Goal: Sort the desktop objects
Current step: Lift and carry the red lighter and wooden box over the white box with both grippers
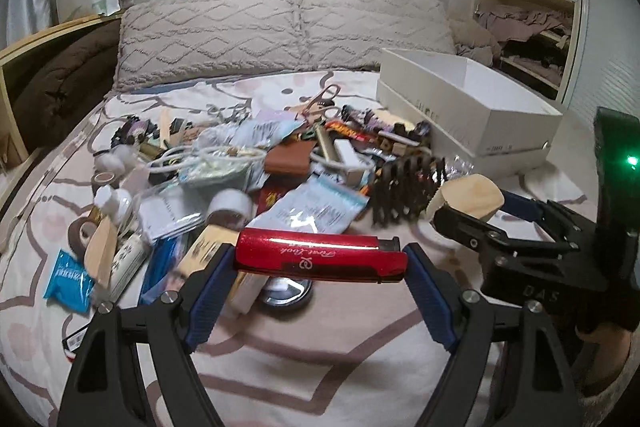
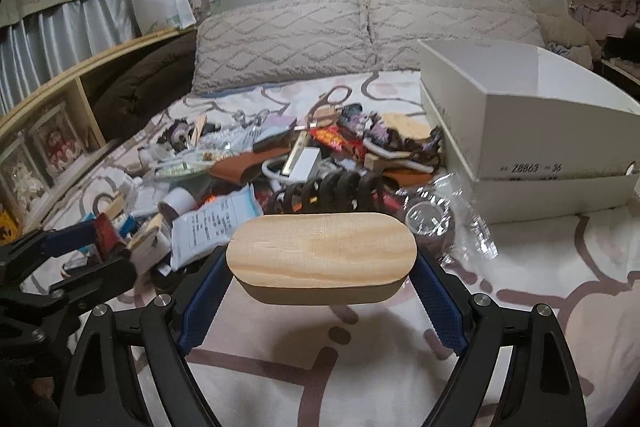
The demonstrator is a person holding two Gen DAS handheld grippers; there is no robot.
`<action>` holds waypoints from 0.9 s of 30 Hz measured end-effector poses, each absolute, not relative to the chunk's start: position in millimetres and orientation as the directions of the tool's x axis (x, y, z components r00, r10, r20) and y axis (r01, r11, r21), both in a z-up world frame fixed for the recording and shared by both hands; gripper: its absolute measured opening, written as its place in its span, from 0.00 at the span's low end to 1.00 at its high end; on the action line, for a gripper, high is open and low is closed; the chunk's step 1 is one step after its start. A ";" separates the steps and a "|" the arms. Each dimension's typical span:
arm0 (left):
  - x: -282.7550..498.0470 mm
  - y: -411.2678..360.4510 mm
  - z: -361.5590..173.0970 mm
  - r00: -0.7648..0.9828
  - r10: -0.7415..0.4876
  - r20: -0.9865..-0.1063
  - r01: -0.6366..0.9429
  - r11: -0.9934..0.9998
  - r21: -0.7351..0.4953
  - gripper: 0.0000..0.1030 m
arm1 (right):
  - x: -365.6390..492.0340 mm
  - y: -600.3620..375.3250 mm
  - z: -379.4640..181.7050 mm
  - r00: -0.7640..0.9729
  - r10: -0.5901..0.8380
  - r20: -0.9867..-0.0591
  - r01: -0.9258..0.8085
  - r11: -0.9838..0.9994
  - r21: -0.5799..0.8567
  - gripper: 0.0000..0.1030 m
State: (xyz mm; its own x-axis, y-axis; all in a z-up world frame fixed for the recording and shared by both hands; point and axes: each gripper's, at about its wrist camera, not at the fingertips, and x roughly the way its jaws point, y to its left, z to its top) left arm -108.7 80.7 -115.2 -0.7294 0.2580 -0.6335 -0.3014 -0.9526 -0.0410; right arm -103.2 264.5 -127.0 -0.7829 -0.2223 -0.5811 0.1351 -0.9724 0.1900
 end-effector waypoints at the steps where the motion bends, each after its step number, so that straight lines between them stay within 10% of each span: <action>1: -110.5 83.4 -113.3 -0.732 0.259 -0.630 -0.299 -0.953 -0.044 0.81 | -102.0 267.8 -124.0 -0.789 -0.222 -0.573 0.132 -0.972 0.194 0.86; 27: -183.4 163.2 -15.7 -0.807 0.406 -0.428 -0.405 -0.909 -0.099 0.81 | -129.6 366.3 -32.7 -0.911 -0.031 -0.410 -0.053 -0.980 0.192 0.86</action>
